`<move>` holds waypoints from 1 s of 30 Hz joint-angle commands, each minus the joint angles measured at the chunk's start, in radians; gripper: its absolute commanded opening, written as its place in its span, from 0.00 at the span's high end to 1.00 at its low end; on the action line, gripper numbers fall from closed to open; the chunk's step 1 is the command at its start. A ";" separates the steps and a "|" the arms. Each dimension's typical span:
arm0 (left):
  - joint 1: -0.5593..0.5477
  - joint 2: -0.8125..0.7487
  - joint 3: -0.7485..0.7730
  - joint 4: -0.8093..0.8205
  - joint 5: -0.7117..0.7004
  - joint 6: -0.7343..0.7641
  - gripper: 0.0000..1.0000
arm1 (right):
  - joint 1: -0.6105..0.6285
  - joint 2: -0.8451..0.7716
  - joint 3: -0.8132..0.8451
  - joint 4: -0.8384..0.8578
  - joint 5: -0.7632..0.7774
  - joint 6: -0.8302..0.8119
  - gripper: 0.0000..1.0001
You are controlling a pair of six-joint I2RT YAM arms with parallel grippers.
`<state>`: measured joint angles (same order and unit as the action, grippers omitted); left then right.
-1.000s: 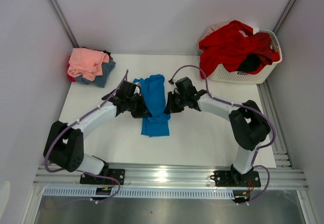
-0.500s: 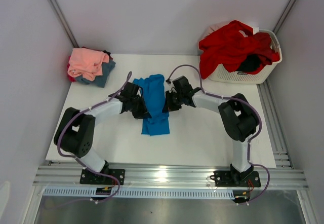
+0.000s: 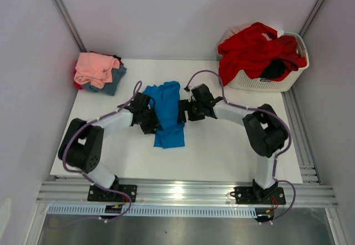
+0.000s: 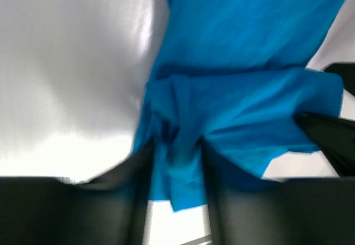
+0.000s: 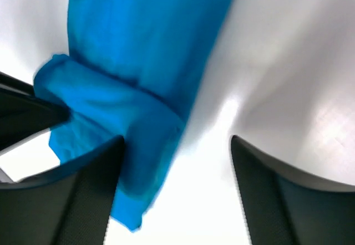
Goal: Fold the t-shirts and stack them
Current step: Fold the folded rectangular tshirt in 1/3 of the way
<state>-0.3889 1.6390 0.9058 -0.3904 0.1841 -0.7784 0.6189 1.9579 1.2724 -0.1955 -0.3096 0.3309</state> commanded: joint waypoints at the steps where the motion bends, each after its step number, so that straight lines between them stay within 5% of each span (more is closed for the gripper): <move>1: 0.021 -0.169 -0.019 -0.044 -0.066 0.011 0.52 | -0.008 -0.166 -0.036 -0.002 0.116 -0.067 0.16; 3: 0.022 -0.259 -0.015 -0.068 -0.089 0.016 0.31 | -0.008 -0.244 -0.060 -0.004 0.132 -0.072 0.10; 6: 0.021 -0.323 -0.005 -0.120 -0.115 0.027 0.14 | -0.008 -0.310 -0.116 0.011 0.152 -0.064 0.06; 11: 0.019 -0.459 -0.062 -0.145 -0.078 0.005 0.13 | -0.008 -0.378 -0.191 -0.002 0.114 0.000 0.07; 18: 0.019 -0.703 -0.127 -0.189 -0.064 0.027 0.13 | -0.008 -0.474 -0.508 0.183 0.049 0.146 0.10; 30: 0.018 -0.855 -0.122 -0.294 -0.066 0.074 0.13 | 0.042 -0.404 -0.611 0.464 -0.045 0.301 0.11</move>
<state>-0.3744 0.8131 0.7784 -0.6632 0.1108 -0.7326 0.6292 1.5143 0.6704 0.1318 -0.3122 0.5663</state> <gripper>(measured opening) 0.872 0.891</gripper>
